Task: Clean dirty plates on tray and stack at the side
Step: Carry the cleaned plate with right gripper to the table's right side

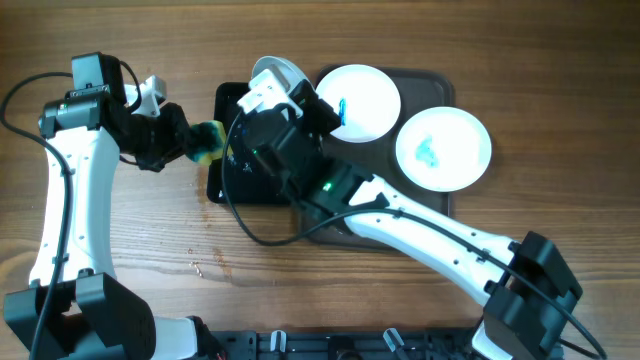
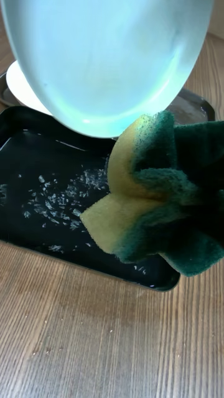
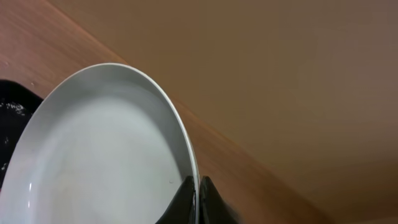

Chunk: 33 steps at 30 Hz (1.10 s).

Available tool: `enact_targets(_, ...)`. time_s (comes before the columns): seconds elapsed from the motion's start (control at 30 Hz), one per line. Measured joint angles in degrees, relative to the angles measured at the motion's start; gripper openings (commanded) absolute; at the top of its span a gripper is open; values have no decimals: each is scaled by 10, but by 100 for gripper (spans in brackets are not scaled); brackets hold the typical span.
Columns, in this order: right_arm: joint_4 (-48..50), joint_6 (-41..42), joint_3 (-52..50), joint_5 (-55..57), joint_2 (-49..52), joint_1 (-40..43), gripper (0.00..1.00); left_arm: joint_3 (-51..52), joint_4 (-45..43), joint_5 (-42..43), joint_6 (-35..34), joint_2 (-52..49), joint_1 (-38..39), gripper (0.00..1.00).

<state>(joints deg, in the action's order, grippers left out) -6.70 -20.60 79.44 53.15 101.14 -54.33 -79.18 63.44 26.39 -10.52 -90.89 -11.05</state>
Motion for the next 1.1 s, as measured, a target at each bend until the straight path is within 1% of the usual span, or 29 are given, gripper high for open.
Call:
enact_targets(0.17,16,-81,0,24,0,-35,4,0,0,-2,0,0,0,4)
enact_targets(0.27,26,-105,0,29,0,-48,4,0,0,-3,0,0,0,4)
enact_targets(0.47,30,-130,0,33,0,-49,4,0,0,-3,0,0,0,4)
enact_targets(1.03,42,-138,0,35,0,-49,4,0,1,-4,0,0,0,4)
enact_targets(1.07,43,-132,0,35,0,-49,4,0,1,-4,0,0,0,4)
enact_targets(1.1,33,-87,0,33,0,-47,4,0,1,-4,0,0,0,4)
